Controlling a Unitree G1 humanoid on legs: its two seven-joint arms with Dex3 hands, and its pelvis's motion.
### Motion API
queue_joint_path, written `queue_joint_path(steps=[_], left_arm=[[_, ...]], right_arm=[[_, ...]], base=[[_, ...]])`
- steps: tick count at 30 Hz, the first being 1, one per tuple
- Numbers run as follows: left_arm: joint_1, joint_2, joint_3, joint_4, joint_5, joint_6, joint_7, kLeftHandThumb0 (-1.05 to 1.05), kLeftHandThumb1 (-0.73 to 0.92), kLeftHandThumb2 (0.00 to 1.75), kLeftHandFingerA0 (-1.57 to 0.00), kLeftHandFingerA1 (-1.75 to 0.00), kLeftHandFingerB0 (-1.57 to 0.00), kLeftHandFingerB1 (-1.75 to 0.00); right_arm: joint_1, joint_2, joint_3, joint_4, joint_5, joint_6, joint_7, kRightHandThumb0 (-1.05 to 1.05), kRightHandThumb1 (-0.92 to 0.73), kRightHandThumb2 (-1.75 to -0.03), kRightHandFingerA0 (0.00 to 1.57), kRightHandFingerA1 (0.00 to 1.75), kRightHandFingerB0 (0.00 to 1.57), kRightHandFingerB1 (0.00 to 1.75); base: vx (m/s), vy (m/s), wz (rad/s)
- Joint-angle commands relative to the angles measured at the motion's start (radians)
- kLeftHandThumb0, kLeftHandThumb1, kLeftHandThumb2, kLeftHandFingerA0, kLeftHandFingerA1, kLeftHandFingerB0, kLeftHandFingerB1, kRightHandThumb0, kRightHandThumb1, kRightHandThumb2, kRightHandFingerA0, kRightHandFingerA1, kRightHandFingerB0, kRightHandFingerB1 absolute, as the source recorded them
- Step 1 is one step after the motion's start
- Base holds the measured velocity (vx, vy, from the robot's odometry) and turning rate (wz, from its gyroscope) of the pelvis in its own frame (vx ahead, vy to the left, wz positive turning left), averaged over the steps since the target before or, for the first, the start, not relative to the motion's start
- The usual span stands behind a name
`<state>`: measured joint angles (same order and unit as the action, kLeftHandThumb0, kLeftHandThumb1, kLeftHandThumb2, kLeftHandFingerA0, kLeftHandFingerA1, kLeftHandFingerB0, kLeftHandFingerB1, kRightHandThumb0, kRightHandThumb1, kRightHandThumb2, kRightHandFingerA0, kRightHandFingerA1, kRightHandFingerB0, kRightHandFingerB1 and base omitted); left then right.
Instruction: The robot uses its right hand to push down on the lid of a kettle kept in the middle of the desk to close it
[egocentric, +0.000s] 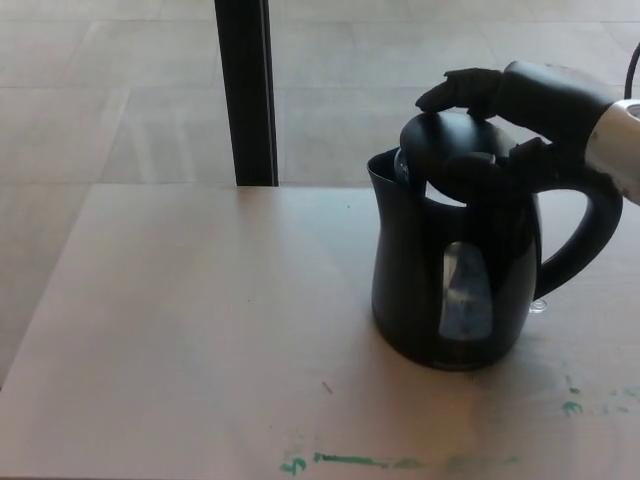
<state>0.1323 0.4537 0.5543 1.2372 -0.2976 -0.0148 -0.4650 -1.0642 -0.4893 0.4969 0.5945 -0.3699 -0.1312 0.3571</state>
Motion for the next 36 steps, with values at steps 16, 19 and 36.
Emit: queue_joint_path(steps=[16, 19, 36], left_arm=[[-0.014, 0.022, -0.017, 0.005, 0.0, -0.008, 0.008, -0.77, 0.75, 0.63, -0.46, -0.5, -0.32, -0.34], [-0.011, 0.022, -0.02, 0.001, 0.001, -0.02, 0.001, -0.77, 0.75, 0.63, -0.44, -0.49, -0.31, -0.34], [-0.001, 0.023, -0.017, 0.009, -0.01, -0.012, -0.003, -0.8, 0.75, 0.63, -0.43, -0.49, -0.27, -0.33]], right_arm=[[0.295, 0.036, 0.142, -0.017, -0.195, -0.019, -0.028, -0.74, -0.72, -0.62, 0.27, 0.5, 0.25, 0.32], [0.313, 0.055, 0.183, -0.003, -0.229, -0.001, -0.034, -0.75, -0.55, -0.93, 0.24, 0.57, 0.18, 0.45], [0.132, 0.034, 0.154, 0.01, -0.193, -0.026, 0.001, -0.72, -0.55, -0.92, 0.24, 0.57, 0.18, 0.45]], base=[[0.0, 0.0, 0.0], [0.0, 0.0, 0.0], [0.0, 0.0, 0.0]])
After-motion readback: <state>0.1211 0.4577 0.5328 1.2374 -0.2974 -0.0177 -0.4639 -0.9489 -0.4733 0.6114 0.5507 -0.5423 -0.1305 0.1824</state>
